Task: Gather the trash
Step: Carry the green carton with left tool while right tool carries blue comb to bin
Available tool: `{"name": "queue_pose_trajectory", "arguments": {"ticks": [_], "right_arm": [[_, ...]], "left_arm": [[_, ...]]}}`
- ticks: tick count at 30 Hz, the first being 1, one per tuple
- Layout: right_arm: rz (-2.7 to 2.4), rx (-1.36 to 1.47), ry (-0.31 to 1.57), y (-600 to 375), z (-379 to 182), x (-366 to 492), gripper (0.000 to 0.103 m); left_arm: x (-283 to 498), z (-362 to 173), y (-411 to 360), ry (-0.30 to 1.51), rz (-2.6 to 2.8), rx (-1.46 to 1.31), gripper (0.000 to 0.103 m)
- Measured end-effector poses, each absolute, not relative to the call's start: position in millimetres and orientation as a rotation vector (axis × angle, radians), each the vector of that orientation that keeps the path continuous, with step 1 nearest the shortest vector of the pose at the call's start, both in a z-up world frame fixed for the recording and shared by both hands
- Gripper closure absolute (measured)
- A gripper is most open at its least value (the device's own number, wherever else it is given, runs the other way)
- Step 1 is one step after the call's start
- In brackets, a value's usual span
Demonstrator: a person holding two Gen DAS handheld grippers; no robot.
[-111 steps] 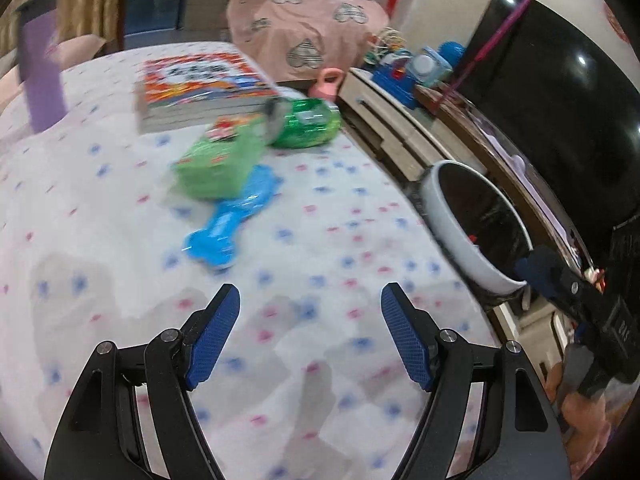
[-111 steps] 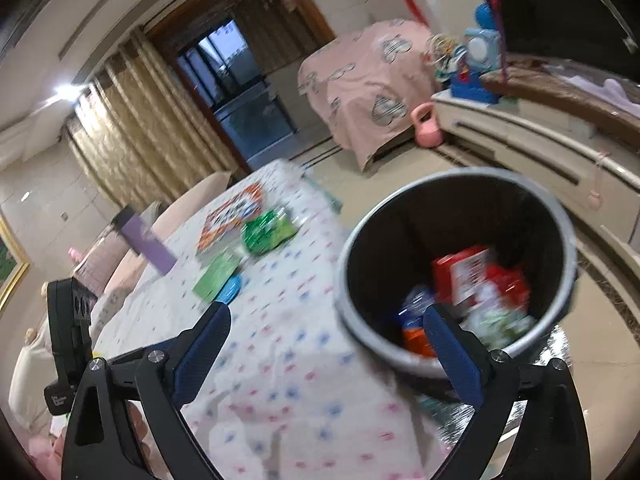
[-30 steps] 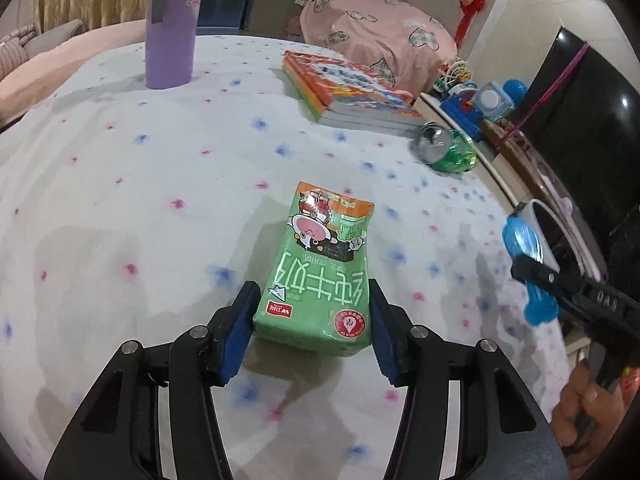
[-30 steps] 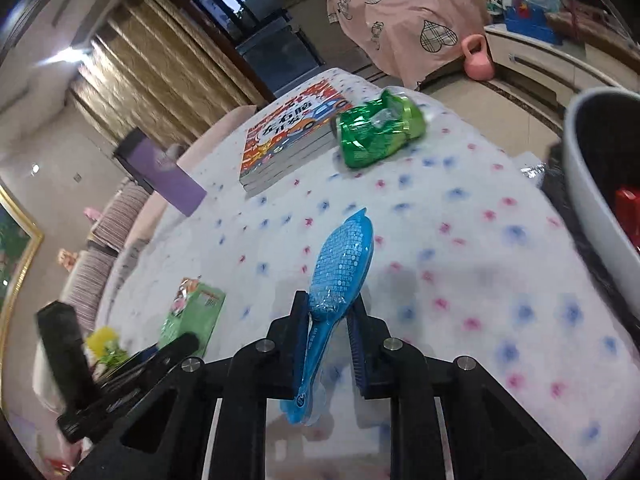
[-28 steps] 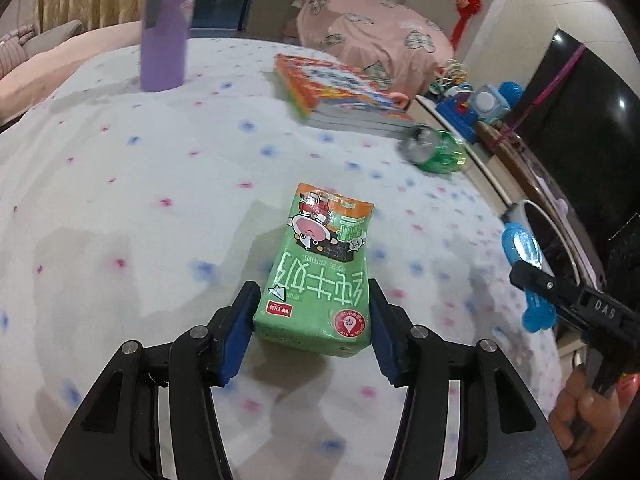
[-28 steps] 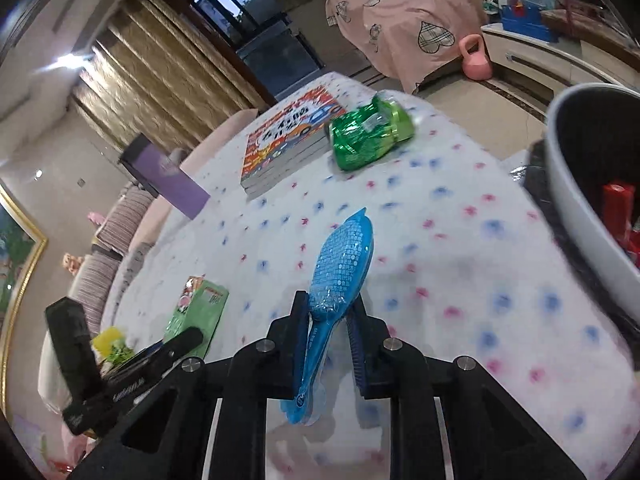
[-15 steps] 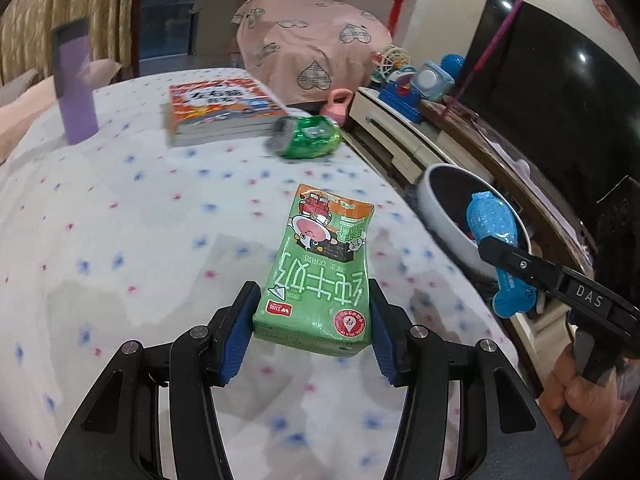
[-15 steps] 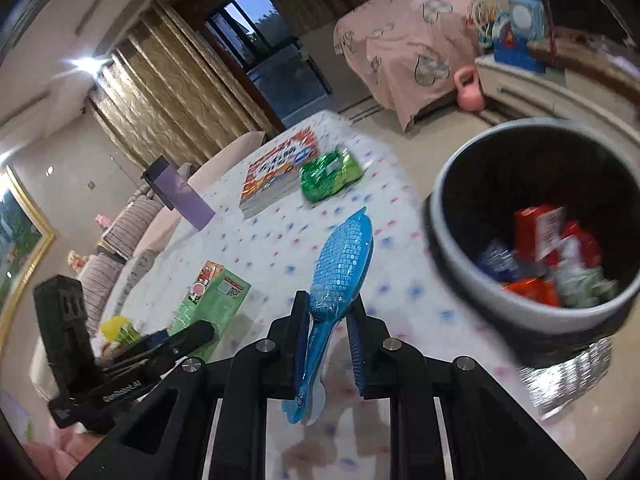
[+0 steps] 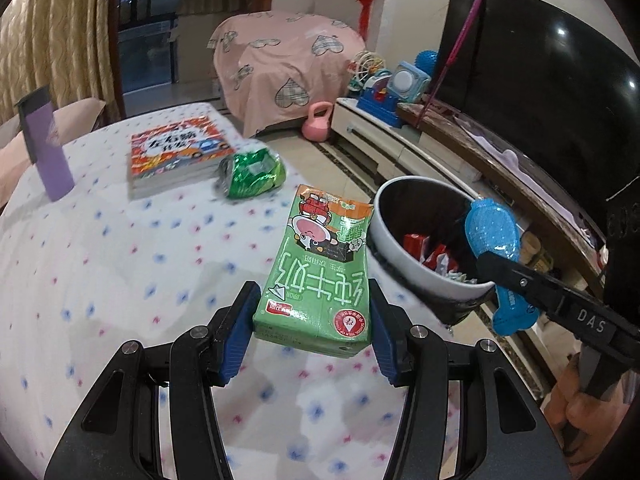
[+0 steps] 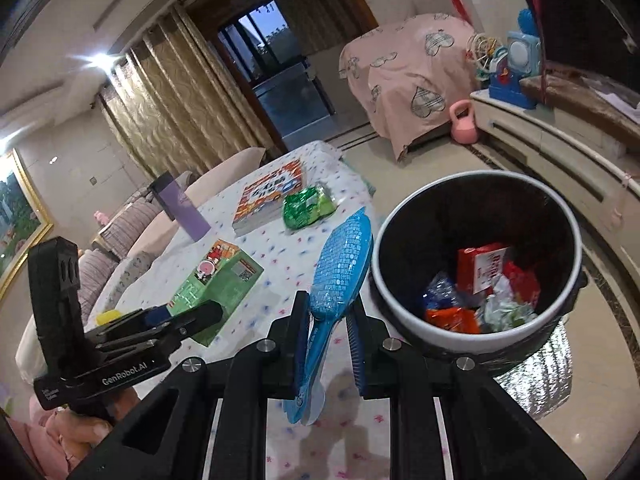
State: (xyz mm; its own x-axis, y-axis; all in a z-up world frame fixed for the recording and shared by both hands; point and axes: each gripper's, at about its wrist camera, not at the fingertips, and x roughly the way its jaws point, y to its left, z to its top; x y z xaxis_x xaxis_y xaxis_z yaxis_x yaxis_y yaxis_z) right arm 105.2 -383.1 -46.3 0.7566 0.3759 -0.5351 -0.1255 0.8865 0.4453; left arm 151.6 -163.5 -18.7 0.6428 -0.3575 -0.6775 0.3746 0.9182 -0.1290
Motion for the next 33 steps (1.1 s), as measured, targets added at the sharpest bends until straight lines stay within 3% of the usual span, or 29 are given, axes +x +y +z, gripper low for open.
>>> {"name": "queue_pose_trajectory", "arguments": {"ticks": [33], "right_arm": [[0.087,0.316,0.678,-454,-46,139,0.085]], "left_arm": [[196,-21,-273,0.799,-0.588,0.137,0.051]]}}
